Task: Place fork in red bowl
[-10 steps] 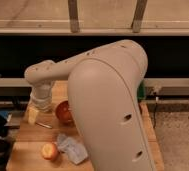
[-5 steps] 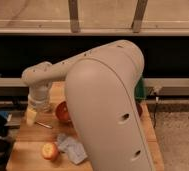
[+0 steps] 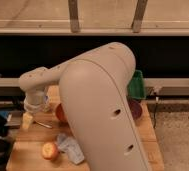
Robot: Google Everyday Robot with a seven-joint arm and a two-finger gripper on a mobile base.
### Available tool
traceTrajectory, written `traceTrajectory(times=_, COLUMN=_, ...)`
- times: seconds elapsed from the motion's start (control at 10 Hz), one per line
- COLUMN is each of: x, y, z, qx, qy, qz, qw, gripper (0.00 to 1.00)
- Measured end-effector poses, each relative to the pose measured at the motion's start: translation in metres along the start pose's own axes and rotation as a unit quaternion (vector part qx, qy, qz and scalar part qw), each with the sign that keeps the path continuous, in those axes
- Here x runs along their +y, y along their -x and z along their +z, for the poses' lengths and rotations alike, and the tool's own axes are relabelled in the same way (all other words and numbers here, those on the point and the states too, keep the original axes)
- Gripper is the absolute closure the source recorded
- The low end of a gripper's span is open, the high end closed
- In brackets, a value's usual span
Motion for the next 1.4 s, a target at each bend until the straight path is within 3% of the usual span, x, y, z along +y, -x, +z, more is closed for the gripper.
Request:
traceTrajectory(times=0.3, x=0.007, y=0.01, z=0.022, qx=0.001, qy=0.021, qz=-0.019, qw=0.9996, gripper=0.2)
traceTrajectory(times=0.7, x=0.006, y=0.001, z=0.06, qx=0.019, qy=0.044, qz=-0.02, qw=0.9987, gripper=0.2)
traceTrajectory(times=1.1, x=0.002, y=0.012, z=0.092, qx=0.058, qy=0.042, qz=-0.034, qw=0.9969, gripper=0.2)
traceTrajectory(times=1.4, x=-0.002, y=0.022, z=0.097, qx=0.066, qy=0.033, qz=-0.039, qw=0.9965, gripper=0.2)
